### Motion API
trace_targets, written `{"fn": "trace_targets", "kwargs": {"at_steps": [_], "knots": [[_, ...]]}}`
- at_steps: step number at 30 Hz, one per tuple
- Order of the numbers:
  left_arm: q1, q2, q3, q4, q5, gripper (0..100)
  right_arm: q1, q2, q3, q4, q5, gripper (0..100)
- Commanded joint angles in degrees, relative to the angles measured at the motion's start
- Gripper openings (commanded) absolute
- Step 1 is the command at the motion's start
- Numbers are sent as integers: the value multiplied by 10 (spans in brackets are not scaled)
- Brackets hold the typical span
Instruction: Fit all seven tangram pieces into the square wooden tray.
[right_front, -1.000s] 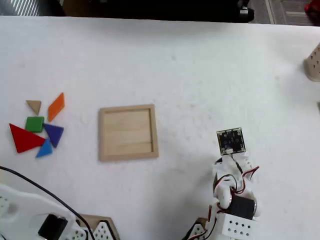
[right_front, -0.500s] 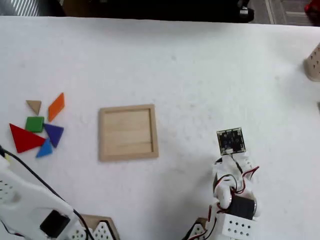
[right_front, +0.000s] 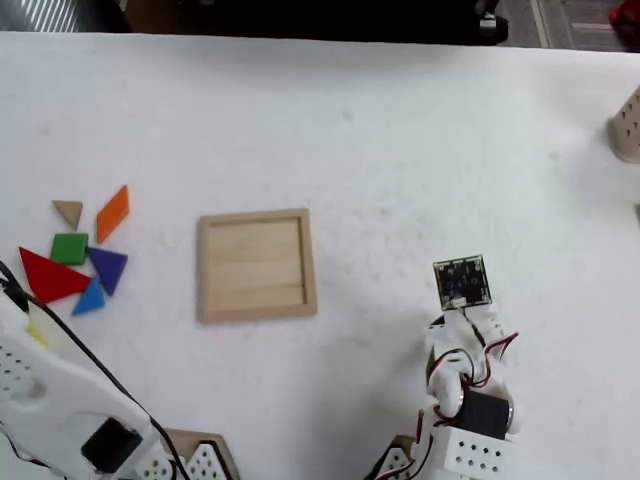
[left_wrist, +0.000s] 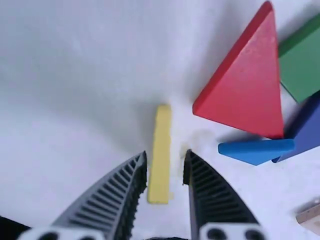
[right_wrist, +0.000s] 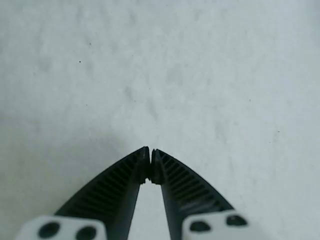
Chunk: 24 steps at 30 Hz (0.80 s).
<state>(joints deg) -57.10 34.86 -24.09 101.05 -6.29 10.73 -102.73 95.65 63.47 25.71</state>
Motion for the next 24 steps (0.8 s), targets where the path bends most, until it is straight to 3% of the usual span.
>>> {"fn": "trace_targets", "kwargs": {"at_steps": [1, 6, 10, 24], "knots": [[7, -5, -11, -18, -7, 128, 4, -4, 2, 0, 6, 18], [8, 36, 4, -61, -7, 121, 5, -4, 2, 0, 6, 18], [14, 73, 3, -83, -8, 14, 5, -4, 2, 0, 6, 18], [22, 90, 1, -51, -8, 23, 3, -4, 2, 0, 6, 18]]}}
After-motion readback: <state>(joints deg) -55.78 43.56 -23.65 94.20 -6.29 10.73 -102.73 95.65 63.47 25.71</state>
